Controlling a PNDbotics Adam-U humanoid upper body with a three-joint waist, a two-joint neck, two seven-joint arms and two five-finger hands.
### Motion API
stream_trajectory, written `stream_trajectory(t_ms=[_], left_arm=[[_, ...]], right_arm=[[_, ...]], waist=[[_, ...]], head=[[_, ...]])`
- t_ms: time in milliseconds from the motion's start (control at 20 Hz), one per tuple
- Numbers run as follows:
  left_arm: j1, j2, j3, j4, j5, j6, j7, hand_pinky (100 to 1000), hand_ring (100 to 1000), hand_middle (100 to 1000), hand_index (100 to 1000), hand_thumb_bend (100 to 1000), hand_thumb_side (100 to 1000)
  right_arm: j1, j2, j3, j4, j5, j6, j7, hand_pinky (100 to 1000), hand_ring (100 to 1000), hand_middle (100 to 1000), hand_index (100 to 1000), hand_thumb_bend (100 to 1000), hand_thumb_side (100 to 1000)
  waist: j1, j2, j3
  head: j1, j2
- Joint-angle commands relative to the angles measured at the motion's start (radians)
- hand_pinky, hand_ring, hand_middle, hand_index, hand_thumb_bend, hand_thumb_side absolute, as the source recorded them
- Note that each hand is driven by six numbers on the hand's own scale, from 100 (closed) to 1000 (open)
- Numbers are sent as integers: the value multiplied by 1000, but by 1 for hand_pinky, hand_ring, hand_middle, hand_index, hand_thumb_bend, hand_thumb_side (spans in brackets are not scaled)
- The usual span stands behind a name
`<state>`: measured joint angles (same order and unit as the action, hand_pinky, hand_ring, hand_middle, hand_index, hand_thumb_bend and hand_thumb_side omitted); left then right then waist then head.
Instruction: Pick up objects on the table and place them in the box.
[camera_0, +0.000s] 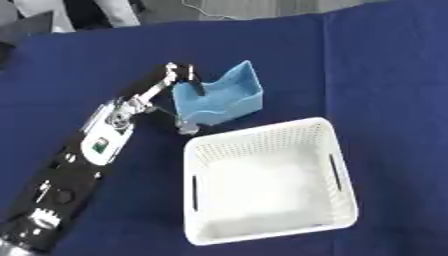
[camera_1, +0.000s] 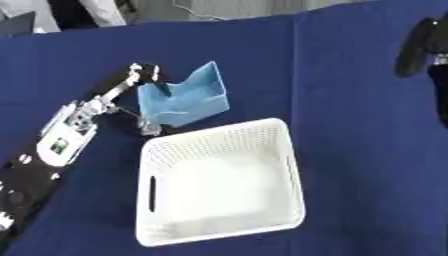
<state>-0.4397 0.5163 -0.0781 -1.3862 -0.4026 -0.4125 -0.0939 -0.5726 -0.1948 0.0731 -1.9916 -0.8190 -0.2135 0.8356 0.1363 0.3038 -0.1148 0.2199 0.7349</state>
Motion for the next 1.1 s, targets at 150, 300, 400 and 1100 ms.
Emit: stream_trajectory(t_ms=[150,300,400,1100], left_arm=[[-7,13,-5,-23,5,14,33,100,315,336,392,285,255],[-6,13,-2,-28,7,16,50,100,181,188,259,248,144],[-6,15,1,-33,4,16,66,100,100,100,167,287,100],[16,93,134,-207,12,37,225,100,100,100,171,326,100]], right_arm=[[-11,5,-3,-8,2,6,0,612,704,805,797,100,693],[-10,7,-3,-8,2,9,-2,610,703,804,795,100,693],[-9,7,-3,-8,2,11,-3,609,702,803,795,100,693],[-3,2,-4,-8,-2,4,-7,605,699,801,791,100,682]], waist=[[-2,-14,5],[-2,-15,8],[-3,-15,9],[-13,-35,28]], head=[[-6,8],[-6,11],[-6,11],[-16,0]])
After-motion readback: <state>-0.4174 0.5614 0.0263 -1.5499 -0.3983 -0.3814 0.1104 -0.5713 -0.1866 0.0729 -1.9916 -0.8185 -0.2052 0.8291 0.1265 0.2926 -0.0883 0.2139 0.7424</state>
